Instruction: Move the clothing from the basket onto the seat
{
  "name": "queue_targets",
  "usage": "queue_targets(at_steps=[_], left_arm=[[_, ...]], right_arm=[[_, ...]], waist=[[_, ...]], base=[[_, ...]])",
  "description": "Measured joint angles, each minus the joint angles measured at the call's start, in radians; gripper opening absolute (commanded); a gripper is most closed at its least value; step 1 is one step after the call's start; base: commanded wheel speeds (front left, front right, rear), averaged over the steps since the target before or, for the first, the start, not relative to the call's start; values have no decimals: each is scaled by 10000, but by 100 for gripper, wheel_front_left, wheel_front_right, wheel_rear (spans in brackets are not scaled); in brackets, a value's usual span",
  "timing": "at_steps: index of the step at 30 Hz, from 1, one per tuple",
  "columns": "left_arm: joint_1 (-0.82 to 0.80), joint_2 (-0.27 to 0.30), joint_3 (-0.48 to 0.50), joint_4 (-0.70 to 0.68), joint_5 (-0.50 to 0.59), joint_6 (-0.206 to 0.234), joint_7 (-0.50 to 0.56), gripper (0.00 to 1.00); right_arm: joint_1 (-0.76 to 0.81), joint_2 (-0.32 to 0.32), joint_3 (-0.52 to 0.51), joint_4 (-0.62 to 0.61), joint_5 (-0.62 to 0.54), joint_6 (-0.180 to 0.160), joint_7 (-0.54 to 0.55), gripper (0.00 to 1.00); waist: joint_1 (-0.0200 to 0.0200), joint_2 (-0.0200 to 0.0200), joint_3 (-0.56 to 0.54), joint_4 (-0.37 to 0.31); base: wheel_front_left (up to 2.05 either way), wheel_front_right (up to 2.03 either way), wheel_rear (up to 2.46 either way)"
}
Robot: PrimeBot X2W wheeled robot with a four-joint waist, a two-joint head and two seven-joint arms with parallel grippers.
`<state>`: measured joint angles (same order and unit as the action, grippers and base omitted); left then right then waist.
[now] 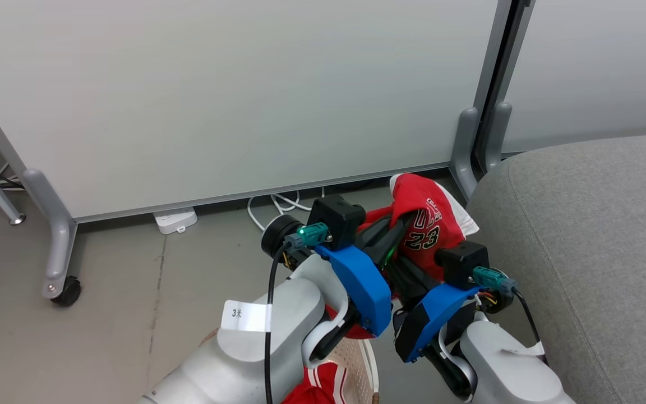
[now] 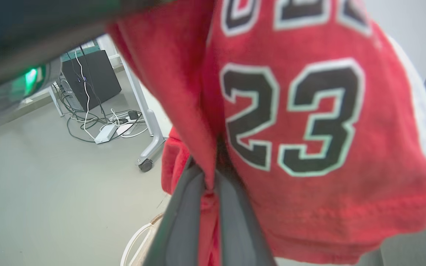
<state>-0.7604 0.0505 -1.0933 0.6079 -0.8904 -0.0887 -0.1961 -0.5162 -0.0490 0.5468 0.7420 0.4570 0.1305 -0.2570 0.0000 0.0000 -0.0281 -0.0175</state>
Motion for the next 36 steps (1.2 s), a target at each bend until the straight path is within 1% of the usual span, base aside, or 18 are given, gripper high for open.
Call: queue_targets(at_steps=[14, 33, 34, 35, 36], left_arm=[[-124, 0, -19, 725, -75, 10, -297, 0], [-225, 0, -107, 941, -161, 44, -510, 0], [-234, 0, -107, 949, -161, 44, -522, 24], [-246, 0, -105, 951, -157, 46, -525, 57], [-259, 0, -96, 953, -125, 84, -535, 100]], right_arm=[[-29, 2, 199, 224, -77, 0, -27, 0], [-28, 2, 357, 219, -113, 0, -42, 0], [-28, 2, 359, 215, -138, 0, -42, 0], [-28, 2, 364, 211, -155, 0, -42, 0], [-28, 2, 364, 201, -167, 0, -42, 0]], waist=[[0, 0, -41, -62], [0, 0, 35, -167], [0, 0, 43, -178], [0, 0, 51, -188], [0, 0, 62, -199]], base=[[0, 0, 0], [0, 0, 0], [0, 0, 0], [0, 0, 0], [0, 0, 0]])
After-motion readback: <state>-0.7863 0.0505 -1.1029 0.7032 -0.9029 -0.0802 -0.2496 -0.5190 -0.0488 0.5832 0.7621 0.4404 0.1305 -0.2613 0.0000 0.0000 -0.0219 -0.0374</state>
